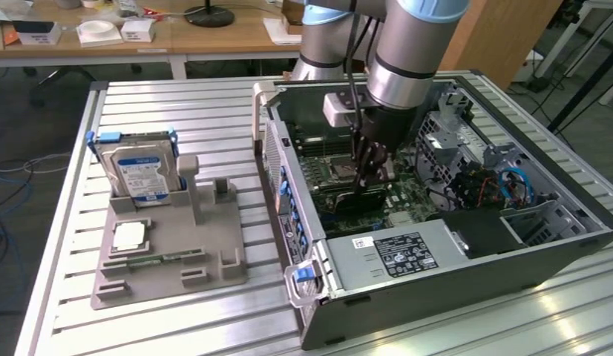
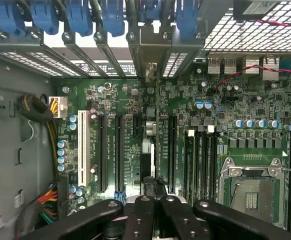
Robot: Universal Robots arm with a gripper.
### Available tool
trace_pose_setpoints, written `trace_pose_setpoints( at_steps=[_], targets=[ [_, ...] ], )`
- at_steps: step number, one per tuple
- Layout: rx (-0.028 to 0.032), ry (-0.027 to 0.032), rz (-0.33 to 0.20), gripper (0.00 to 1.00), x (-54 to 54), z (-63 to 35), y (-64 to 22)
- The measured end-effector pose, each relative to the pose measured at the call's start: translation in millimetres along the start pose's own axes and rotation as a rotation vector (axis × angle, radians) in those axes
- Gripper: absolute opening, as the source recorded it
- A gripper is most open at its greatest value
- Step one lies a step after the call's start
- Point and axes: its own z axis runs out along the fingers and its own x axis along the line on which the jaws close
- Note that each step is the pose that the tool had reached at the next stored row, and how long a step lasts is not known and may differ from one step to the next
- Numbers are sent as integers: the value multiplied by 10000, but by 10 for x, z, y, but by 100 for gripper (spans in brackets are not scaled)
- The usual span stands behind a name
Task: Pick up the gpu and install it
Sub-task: 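Press down on the gpu until it lock into place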
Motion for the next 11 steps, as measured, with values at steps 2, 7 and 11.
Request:
trace_pose_setpoints(
  at_steps=[2, 7, 11],
  targets=[
    [-3, 5, -1, 11, 0, 12, -1],
    [-4, 9, -1, 11, 0, 43, -2],
    [-3, 6, -1, 11, -1, 52, -2]
  ],
)
